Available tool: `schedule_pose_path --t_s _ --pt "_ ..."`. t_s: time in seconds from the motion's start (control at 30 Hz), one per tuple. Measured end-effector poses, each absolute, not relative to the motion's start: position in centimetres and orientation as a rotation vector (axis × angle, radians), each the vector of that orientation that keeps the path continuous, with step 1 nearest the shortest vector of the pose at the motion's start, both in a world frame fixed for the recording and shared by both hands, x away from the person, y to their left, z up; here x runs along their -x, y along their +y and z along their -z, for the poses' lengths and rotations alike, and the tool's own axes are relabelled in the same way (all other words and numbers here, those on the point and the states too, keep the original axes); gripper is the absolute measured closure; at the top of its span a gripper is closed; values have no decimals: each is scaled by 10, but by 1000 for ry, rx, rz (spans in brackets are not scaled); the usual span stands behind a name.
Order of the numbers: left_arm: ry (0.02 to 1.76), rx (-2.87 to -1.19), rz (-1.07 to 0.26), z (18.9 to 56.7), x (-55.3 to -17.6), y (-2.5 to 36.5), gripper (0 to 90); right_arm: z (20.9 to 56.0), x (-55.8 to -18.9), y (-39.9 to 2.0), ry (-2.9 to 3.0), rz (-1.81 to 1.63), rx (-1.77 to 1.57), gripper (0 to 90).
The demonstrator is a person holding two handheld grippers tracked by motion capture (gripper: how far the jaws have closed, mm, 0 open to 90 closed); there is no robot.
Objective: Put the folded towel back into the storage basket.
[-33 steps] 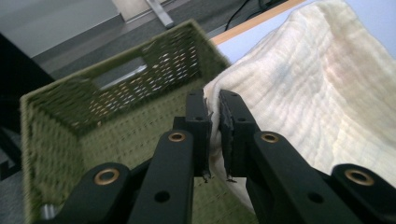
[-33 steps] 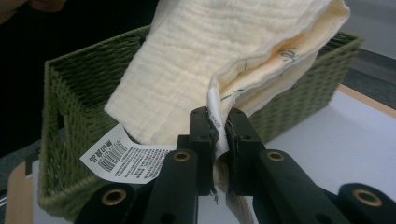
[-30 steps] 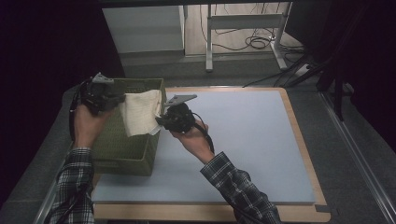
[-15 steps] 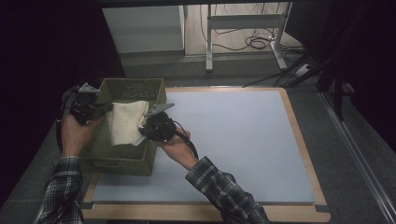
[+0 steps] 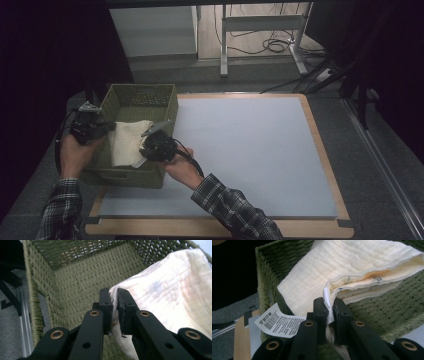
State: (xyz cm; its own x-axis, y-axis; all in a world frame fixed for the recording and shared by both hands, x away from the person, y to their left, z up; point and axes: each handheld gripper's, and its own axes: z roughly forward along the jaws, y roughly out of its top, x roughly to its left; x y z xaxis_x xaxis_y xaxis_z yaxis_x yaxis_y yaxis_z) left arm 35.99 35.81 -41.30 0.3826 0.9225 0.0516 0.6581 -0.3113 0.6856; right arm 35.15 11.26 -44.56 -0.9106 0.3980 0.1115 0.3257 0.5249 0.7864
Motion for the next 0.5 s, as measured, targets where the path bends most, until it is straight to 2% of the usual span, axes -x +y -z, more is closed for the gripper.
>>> schedule_pose_path --t_s 0.5 --pt "1341 -2118 -557 431 -367 349 821 450 -341 116 2712 -1262 -671 811"
